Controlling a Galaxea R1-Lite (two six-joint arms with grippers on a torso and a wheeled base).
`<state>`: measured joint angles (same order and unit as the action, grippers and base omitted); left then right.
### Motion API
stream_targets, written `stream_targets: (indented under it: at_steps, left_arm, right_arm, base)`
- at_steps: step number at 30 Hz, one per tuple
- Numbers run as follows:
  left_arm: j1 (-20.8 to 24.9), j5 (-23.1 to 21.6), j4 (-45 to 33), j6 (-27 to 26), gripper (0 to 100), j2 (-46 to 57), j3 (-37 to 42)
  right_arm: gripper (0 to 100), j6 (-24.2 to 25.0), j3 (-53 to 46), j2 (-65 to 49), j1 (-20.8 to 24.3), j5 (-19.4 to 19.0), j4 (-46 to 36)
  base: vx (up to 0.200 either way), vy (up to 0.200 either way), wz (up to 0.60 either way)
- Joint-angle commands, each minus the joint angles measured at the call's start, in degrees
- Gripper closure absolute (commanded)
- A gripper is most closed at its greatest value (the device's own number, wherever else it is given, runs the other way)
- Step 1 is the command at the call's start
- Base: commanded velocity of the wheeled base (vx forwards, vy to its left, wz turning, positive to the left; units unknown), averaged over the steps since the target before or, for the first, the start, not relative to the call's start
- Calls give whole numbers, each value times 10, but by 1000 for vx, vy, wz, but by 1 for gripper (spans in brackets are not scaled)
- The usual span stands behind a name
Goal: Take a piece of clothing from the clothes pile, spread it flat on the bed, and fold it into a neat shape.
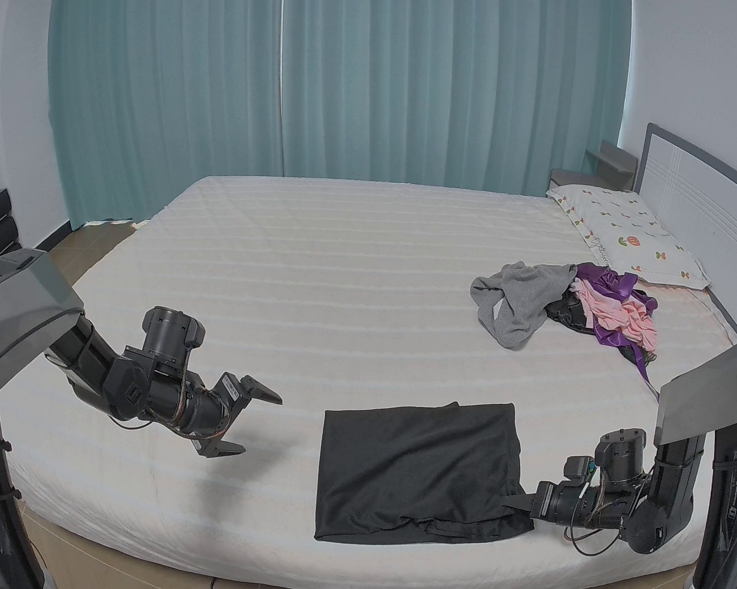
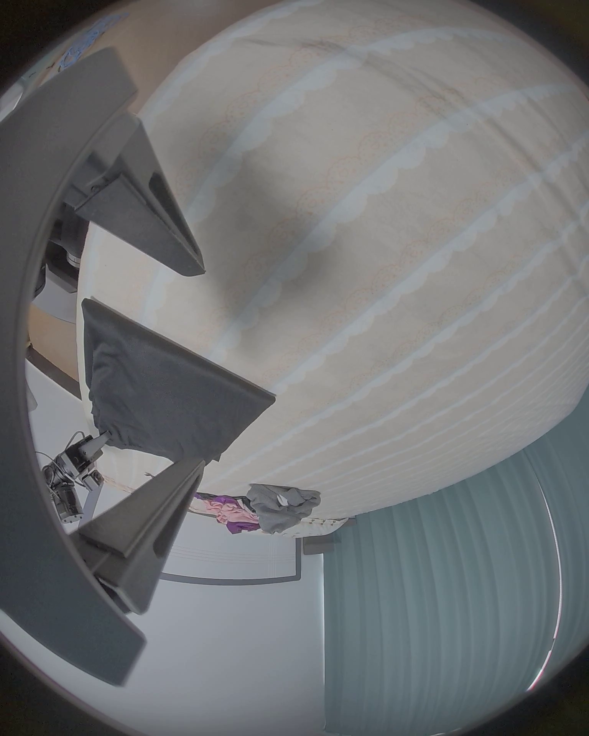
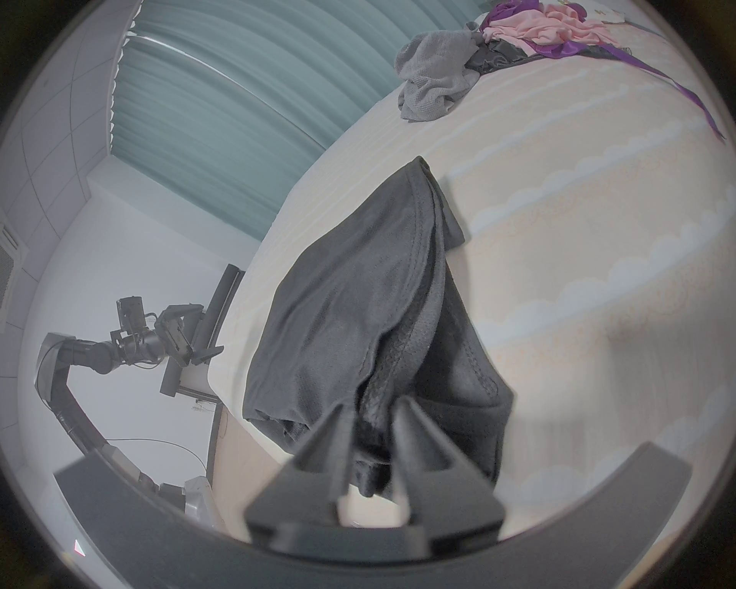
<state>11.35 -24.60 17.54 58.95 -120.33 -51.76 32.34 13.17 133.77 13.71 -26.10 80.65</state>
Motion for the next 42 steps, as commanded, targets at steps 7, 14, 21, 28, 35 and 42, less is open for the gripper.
stream_targets:
  at_steps: [7,14,21,28,35,42]
  left_arm:
    - [-1,0,-1,2,0,1,0]
    - [-2,0,-1,3,0,1,0]
    - [-2,0,-2,3,0,1,0]
    - [-2,0,-2,3,0,1,0]
    - [-2,0,-4,3,0,1,-1]
    - [-1,0,-3,2,0,0,-1]
  right_arm:
    - [100,-3,-24,-15,-13,1,1]
    - [100,-5,-46,-55,-37,-1,0]
    - [100,-46,-66,-54,-47,-1,-5]
    - [100,-69,-72,-49,-54,-1,-7]
    - [0,-98,-73,-32,-67,0,-7]
    - [0,-97,-65,-36,-71,0,1]
  base:
    - [0,0,0]
    - [0,0,0]
    - [0,0,0]
    - [0,0,0]
    - [0,0,0]
    - [0,0,0]
